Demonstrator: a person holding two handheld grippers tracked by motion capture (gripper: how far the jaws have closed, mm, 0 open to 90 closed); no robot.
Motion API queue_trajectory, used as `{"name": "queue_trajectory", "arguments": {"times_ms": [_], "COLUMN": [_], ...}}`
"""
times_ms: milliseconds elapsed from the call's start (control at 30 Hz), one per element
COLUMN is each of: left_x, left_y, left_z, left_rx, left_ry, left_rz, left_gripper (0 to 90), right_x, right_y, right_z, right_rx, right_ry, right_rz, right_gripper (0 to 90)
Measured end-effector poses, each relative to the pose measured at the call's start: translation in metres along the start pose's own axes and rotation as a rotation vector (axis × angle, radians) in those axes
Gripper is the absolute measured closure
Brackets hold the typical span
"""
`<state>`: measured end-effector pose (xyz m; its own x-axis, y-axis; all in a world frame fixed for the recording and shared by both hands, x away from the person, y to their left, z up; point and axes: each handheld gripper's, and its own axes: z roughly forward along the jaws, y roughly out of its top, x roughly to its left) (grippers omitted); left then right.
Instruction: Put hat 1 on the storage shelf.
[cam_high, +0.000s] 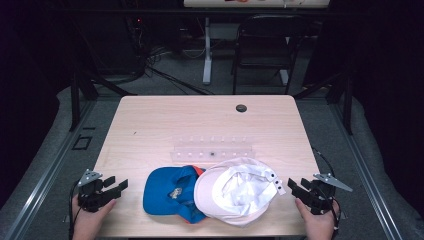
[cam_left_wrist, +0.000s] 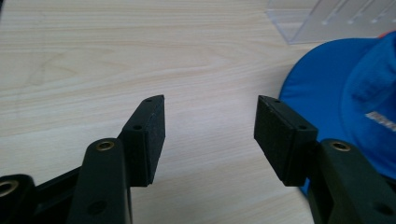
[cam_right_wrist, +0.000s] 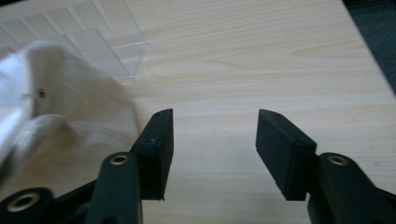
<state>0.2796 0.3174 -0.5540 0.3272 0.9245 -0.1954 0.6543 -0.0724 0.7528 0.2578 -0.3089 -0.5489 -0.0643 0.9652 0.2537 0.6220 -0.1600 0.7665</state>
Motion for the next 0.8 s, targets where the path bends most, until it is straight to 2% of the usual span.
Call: {"name": "queue_trajectory", "arguments": {"times_ms": [67,133,167,233,300,333,367,400,433,467,533,600,633,767,800], "left_x": [-0.002,-0.004,-0.005,-0.008,-0.008,-0.009,-0.009,-0.011,-0.011,-0.012,-0.014,-0.014,-0.014,-0.015,-0.016], "left_y": [0.001,0.001,0.001,0.000,0.000,0.000,0.000,-0.001,-0.001,-0.001,-0.001,0.000,0.000,-0.002,-0.002], "left_z": [0.000,-0.001,-0.001,-0.003,-0.004,-0.004,-0.004,-0.004,-0.004,-0.004,-0.004,-0.004,-0.004,0.000,0.001], "left_rx": [-0.009,-0.014,-0.019,-0.047,-0.057,-0.060,-0.060,-0.058,-0.058,-0.041,-0.054,-0.044,-0.038,-0.030,-0.025], "left_ry": [0.000,0.003,0.008,0.034,0.041,0.036,0.036,0.039,0.039,0.054,0.061,0.058,0.057,0.047,0.040], "left_rz": [0.007,0.019,0.028,0.063,0.067,0.070,0.070,0.082,0.082,0.100,0.107,0.110,0.110,0.108,0.110], "left_gripper": [44.2,44.2,44.2,44.2,44.1,44.0,43.8,43.6,43.1,42.9,42.5,42.3,42.3,42.3,42.3], "right_x": [0.004,0.007,0.007,0.012,0.013,0.014,0.014,0.015,0.015,0.017,0.020,0.021,0.024,0.027,0.028], "right_y": [0.000,0.001,0.001,0.002,0.003,0.001,0.001,0.001,0.001,0.002,0.005,0.006,0.011,0.021,0.029], "right_z": [-0.002,-0.005,-0.005,-0.008,-0.009,-0.008,-0.008,-0.009,-0.009,-0.010,-0.013,-0.013,-0.016,-0.021,-0.023], "right_rx": [-0.005,0.003,0.003,-0.039,-0.048,-0.061,-0.061,-0.055,-0.055,-0.048,-0.049,-0.045,-0.038,-0.019,0.014], "right_ry": [0.002,-0.014,-0.014,-0.023,-0.014,0.015,0.015,0.033,0.033,0.038,0.044,0.044,0.064,0.086,0.105], "right_rz": [0.029,-0.008,-0.008,-0.034,-0.039,-0.025,-0.025,-0.028,-0.028,-0.031,-0.033,-0.036,-0.023,-0.003,0.018], "right_gripper": [49.6,49.5,49.5,49.6,49.6,48.2,48.2,48.2,48.2,46.9,45.6,44.4,42.2,42.2,42.2]}}
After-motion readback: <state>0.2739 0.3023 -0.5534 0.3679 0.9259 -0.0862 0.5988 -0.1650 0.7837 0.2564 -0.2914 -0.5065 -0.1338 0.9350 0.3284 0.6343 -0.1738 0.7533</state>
